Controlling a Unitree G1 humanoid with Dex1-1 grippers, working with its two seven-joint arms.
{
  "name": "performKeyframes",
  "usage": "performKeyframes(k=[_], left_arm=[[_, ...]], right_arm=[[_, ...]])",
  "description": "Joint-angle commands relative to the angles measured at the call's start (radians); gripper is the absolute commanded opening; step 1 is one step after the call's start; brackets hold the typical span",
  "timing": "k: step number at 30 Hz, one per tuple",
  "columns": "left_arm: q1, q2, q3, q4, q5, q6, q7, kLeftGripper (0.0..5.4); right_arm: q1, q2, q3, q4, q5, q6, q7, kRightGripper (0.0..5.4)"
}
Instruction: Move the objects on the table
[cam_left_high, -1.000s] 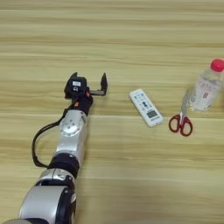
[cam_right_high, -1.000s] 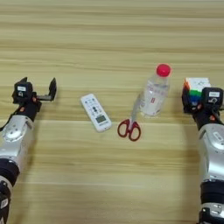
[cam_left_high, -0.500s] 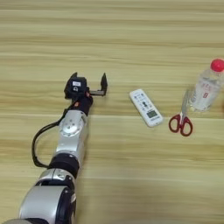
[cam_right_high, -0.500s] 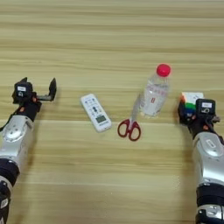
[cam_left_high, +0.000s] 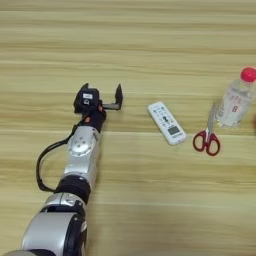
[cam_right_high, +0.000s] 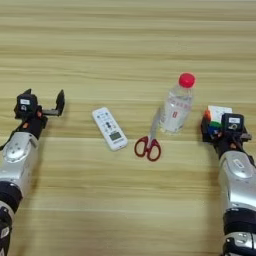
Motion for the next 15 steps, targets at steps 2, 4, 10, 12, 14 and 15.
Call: performKeyframes(k=[2,4,10,12,14,15], left_arm=[[-0.013,0.005,0.000,0.008,0.005,0.001,0.005,5.40],[-0.013,0.005,0.000,0.009,0.005,0.001,0.005,5.40],[-0.015,0.006,0.001,0.011,0.004,0.001,0.004,5.40],[-0.015,0.006,0.001,0.011,0.004,0.001,0.004,5.40],[-0.015,0.007,0.001,0.012,0.004,0.000,0.003,5.40],[-0.015,0.007,0.001,0.012,0.004,0.000,0.003,5.40]], right_arm=[[0.001,0.011,0.002,-0.017,0.008,-0.027,0.005,4.58],[0.001,0.010,0.000,-0.025,0.008,-0.037,0.002,4.77],[-0.001,0.011,-0.012,-0.052,0.023,-0.059,0.002,5.34],[-0.001,0.011,-0.015,-0.064,0.029,-0.067,0.003,5.38],[-0.003,0.010,-0.022,-0.083,0.040,-0.072,0.001,5.38],[-0.006,0.007,-0.028,-0.093,0.048,-0.076,0.002,5.38]])
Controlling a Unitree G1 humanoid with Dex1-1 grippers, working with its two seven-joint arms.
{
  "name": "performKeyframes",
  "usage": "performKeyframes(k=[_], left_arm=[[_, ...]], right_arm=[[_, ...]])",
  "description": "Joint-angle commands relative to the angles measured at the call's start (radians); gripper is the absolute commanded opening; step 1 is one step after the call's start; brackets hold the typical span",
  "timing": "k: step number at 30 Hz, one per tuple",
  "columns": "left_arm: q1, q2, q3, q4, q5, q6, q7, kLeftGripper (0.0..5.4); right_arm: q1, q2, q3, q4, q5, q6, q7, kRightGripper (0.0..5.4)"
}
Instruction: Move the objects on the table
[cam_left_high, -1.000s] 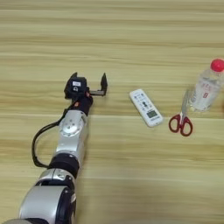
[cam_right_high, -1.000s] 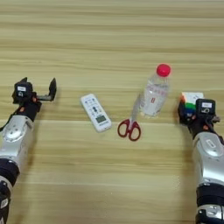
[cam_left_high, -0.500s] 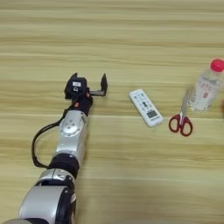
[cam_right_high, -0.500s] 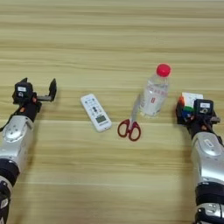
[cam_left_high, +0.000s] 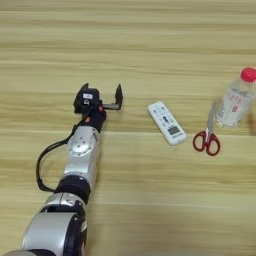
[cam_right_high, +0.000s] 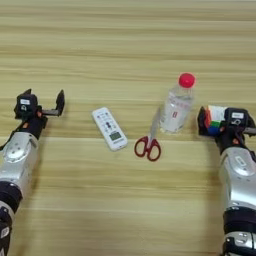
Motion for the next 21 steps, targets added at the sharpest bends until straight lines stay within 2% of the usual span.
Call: performKeyframes(k=[1,13,21], left_arm=[[-0.015,0.007,0.001,0.011,0.004,0.000,0.003,5.40],[-0.018,0.007,0.000,0.017,0.005,-0.003,0.003,5.40],[-0.017,0.007,0.000,0.017,0.006,-0.004,0.004,5.40]], right_arm=[[-0.009,0.000,-0.022,-0.053,0.028,-0.017,0.002,5.38],[-0.017,0.000,-0.072,-0.168,0.079,-0.037,-0.003,5.38],[0.004,0.025,-0.065,-0.285,0.140,-0.078,0.049,5.38]])
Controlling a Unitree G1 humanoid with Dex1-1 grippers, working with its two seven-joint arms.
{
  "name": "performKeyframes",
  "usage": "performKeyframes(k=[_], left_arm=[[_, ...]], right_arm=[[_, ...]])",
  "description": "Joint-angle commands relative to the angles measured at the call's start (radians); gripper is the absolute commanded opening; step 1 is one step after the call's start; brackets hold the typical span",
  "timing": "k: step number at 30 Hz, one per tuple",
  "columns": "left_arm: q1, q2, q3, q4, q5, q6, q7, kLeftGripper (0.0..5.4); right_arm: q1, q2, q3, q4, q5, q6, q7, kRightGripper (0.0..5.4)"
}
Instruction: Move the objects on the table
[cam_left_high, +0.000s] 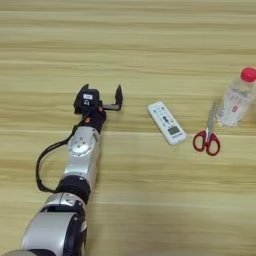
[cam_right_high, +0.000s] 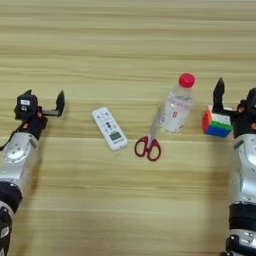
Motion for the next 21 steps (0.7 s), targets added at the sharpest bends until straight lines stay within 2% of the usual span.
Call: performKeyframes(k=[1,8,14,21], left_arm=[[-0.016,0.006,0.001,0.008,0.005,-0.003,0.004,5.40],[-0.017,0.007,0.001,0.012,0.006,-0.004,0.004,5.40],[-0.021,0.007,0.001,0.019,0.006,-0.005,0.004,5.40],[-0.027,0.006,0.001,0.029,0.005,-0.007,0.002,5.40]], right_arm=[[0.012,0.022,0.007,-0.071,0.032,-0.016,0.030,5.38],[0.036,0.042,0.020,-0.167,0.049,-0.005,0.051,5.38],[0.080,0.058,0.121,-0.261,-0.005,-0.052,0.108,5.38],[0.090,0.082,0.194,-0.234,-0.019,-0.052,0.160,5.38]])
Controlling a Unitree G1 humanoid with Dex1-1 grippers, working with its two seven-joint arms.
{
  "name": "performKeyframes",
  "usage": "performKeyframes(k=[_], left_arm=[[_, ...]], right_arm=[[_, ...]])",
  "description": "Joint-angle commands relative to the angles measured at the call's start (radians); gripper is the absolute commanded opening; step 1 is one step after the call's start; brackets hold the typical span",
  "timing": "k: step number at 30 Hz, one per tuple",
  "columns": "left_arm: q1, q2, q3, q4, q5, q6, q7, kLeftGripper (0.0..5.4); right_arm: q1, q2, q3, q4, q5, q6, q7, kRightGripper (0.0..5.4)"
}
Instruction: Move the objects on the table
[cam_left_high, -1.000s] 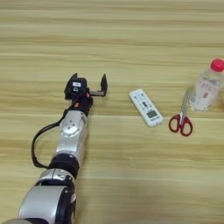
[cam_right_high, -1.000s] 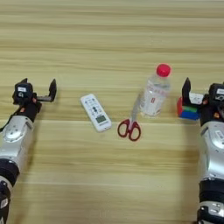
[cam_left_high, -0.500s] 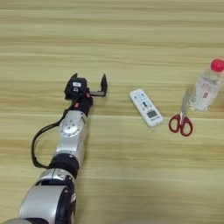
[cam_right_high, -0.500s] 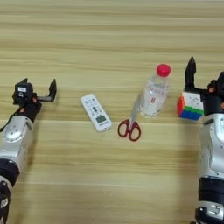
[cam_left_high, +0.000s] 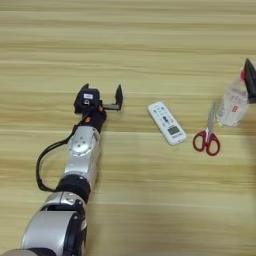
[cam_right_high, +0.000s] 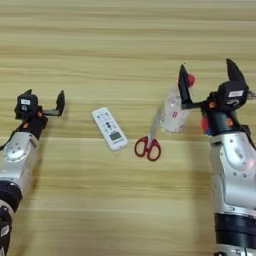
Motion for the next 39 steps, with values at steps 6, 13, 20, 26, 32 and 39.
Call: performKeyframes(k=[6,13,20,26,32,39], left_arm=[[-0.018,0.005,0.001,0.017,0.004,-0.006,0.001,5.40],[-0.021,0.003,0.000,0.021,0.004,-0.008,0.001,5.40],[-0.021,0.002,0.000,0.023,0.004,-0.008,0.000,5.40],[-0.020,0.003,0.000,0.023,0.004,-0.008,0.000,5.40],[-0.019,0.003,-0.001,0.022,0.005,-0.009,0.000,5.40],[-0.018,0.002,-0.001,0.021,0.006,-0.008,0.002,5.40]], right_arm=[[-0.017,0.012,0.041,0.082,-0.037,-0.002,0.013,5.38],[-0.052,0.010,0.069,0.171,-0.074,0.018,0.010,5.38],[-0.110,0.011,0.075,0.275,-0.081,0.042,0.008,5.38],[-0.153,0.018,0.069,0.353,-0.070,0.094,0.003,5.38],[-0.171,0.025,0.073,0.384,-0.056,0.162,0.009,4.76],[-0.173,0.032,0.081,0.370,-0.067,0.181,0.010,3.76]])
